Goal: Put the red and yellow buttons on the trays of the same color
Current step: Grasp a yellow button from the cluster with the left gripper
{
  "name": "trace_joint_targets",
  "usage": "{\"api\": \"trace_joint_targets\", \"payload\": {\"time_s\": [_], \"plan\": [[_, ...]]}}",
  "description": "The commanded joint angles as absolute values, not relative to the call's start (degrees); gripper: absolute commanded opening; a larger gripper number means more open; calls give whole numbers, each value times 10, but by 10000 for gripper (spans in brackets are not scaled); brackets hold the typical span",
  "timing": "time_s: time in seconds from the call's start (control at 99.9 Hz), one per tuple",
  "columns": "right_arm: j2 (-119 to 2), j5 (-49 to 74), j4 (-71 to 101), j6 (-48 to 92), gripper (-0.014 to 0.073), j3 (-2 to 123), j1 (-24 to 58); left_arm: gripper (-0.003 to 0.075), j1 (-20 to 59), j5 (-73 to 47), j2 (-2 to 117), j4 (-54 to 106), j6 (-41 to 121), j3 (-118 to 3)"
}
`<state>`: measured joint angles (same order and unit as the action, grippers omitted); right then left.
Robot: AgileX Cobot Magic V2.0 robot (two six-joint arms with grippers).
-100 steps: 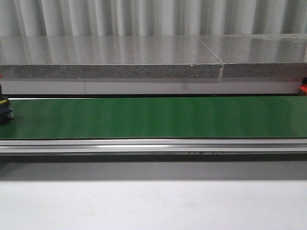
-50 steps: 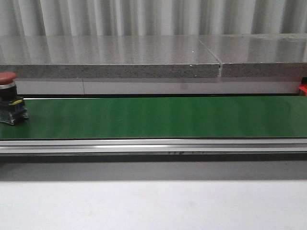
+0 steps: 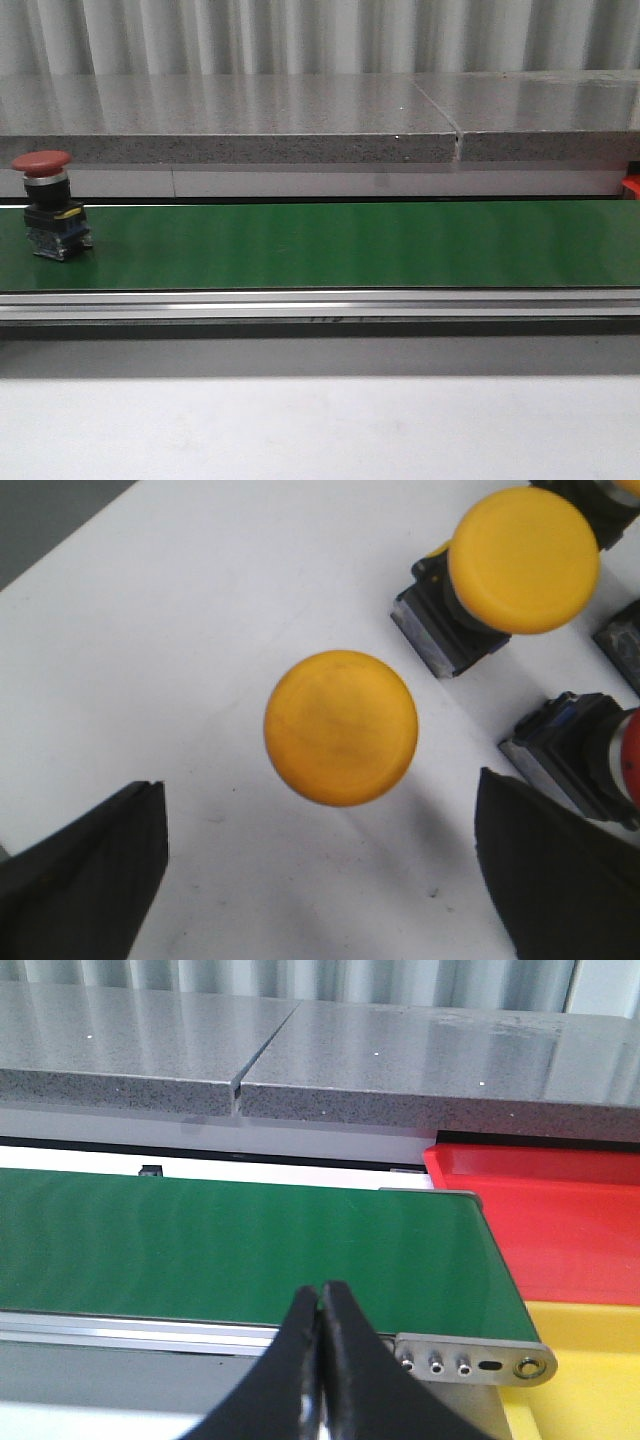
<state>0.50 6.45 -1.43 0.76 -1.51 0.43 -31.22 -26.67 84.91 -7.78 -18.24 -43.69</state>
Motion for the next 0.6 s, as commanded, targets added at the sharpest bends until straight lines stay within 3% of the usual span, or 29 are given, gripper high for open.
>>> {"api": "trace_joint_targets", "payload": {"time_s": [0.0,0.42,0.43,0.59], "plan": [[11,21,-16,8,-68,-7,2,606,-313,-244,850,-80,-187,-464],[11,21,-16,8,-68,-7,2,605,-313,-234,914,-77,-187,-515],[11,21,-16,8,-68,-7,2,605,-286,-234,916,-77,-187,-516],[11,21,-16,8,-68,-7,2,517,-286,-218,926,-74,-187,-519]]}}
